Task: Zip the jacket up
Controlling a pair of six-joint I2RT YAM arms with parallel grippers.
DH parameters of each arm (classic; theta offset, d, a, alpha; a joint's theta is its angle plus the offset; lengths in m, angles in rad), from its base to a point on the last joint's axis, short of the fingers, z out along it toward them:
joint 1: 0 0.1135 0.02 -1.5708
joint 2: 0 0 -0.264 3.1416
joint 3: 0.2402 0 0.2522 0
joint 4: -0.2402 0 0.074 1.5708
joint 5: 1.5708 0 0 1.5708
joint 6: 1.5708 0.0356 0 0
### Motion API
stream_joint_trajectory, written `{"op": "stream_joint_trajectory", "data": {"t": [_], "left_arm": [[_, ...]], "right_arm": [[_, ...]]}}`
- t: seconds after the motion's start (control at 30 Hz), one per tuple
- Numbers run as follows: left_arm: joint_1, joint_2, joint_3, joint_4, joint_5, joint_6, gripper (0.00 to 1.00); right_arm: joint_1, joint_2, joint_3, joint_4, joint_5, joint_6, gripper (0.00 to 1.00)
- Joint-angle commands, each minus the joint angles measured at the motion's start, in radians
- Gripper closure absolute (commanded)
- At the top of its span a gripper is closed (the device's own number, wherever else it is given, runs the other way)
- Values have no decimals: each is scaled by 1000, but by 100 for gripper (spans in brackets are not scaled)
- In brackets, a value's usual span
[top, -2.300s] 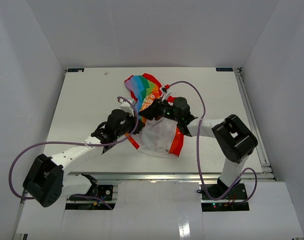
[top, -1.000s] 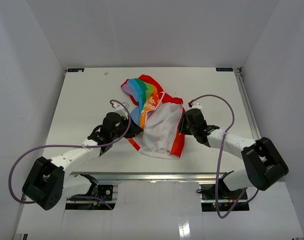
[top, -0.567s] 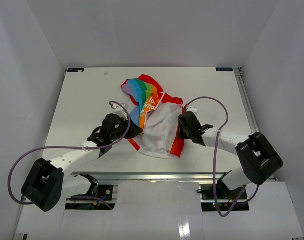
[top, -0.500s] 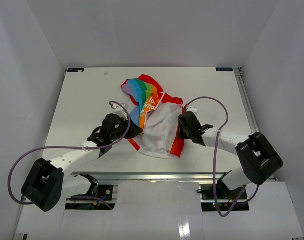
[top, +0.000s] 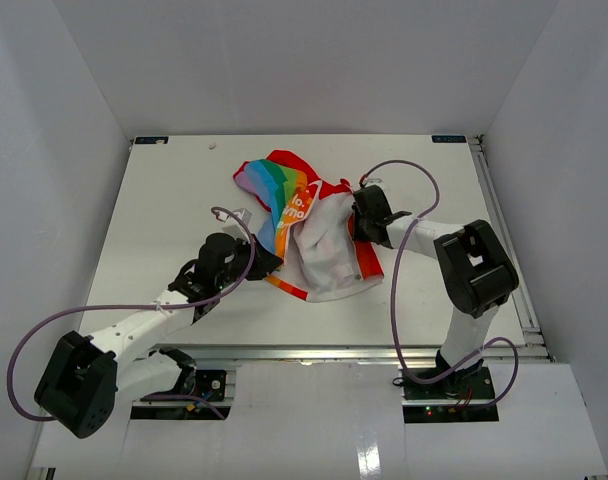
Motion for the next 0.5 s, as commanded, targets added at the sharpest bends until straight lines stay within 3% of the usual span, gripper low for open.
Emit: {"op": "stream_joint_trajectory", "data": {"t": [0.0, 0.2, 0.47], "left_arm": [[-4, -14, -1, -4, -1, -5, 100], [-4, 20, 7, 3, 15, 2, 100], [-4, 13, 10, 3, 20, 5, 100]], "right_arm": [[11, -112, 11, -61, -7, -50, 65], [31, -323, -139, -106, -5, -69, 64], [33, -363, -228, -180, -109, -87, 61]]}}
